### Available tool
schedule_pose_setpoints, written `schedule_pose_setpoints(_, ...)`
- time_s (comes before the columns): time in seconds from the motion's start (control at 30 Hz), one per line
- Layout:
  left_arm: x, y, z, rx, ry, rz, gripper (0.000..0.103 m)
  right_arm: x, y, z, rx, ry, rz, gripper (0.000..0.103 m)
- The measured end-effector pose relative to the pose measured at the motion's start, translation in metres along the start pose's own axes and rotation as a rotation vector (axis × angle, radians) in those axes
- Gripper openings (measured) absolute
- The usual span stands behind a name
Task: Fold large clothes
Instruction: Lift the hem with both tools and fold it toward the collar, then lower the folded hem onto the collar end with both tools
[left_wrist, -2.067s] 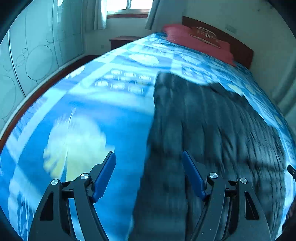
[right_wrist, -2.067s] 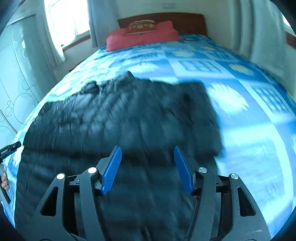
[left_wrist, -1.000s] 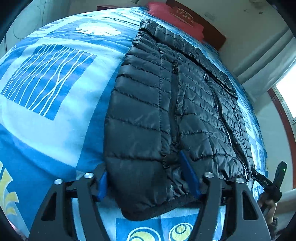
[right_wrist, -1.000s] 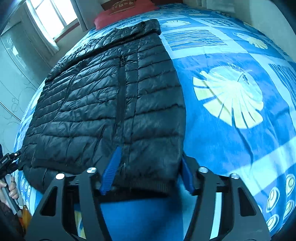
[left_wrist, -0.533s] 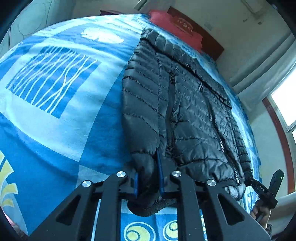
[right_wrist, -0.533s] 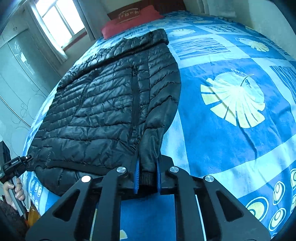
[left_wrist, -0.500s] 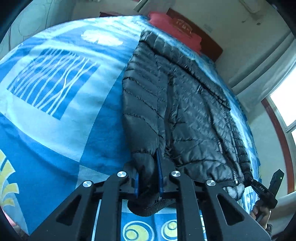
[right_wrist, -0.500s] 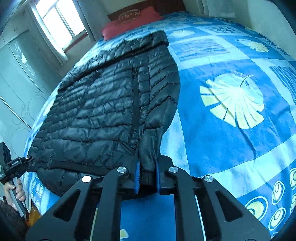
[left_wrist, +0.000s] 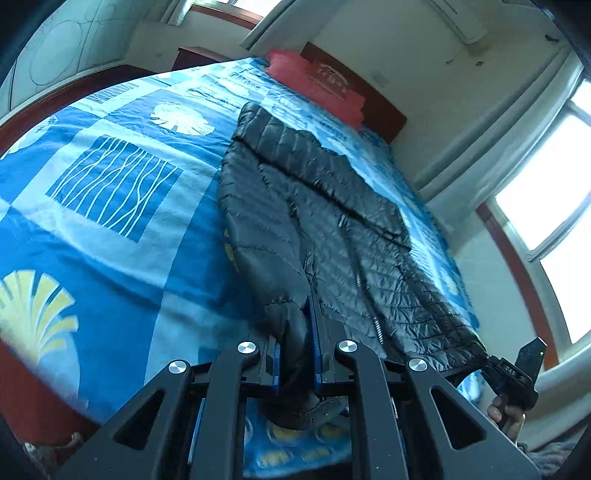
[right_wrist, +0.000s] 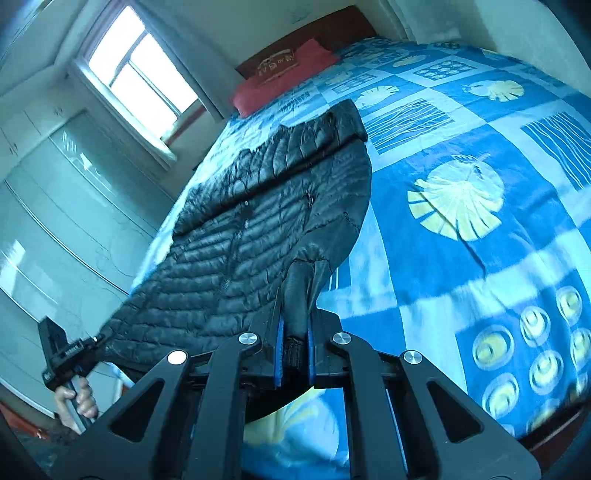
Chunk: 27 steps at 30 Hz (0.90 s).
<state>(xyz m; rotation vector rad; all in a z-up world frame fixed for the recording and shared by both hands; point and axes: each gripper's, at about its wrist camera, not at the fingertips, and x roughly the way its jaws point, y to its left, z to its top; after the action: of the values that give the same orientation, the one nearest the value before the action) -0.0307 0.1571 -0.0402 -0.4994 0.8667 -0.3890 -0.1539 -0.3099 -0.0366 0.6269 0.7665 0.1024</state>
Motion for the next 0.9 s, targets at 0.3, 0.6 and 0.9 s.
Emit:
schedule_pose_setpoints(0.3, -0.053, -0.018, -0.034, -0.043, -0.007, -0.039, 0.012, -0.053, 0.013, -0.017, 0.023, -0.027, 0.015, 0.009)
schedule_pose_setpoints(0.6, -0.079, -0.022, -0.035, -0.044, -0.063, -0.079, 0.012, -0.077, 0.007, -0.021, 0.080, -0.079, 0.107, 0.009)
schedule_pose_setpoints(0.9, -0.063, -0.026, 0.009, 0.002, -0.081, -0.097, 0.012, -0.063, 0.023, 0.016, 0.041, -0.121, 0.177, 0.009)
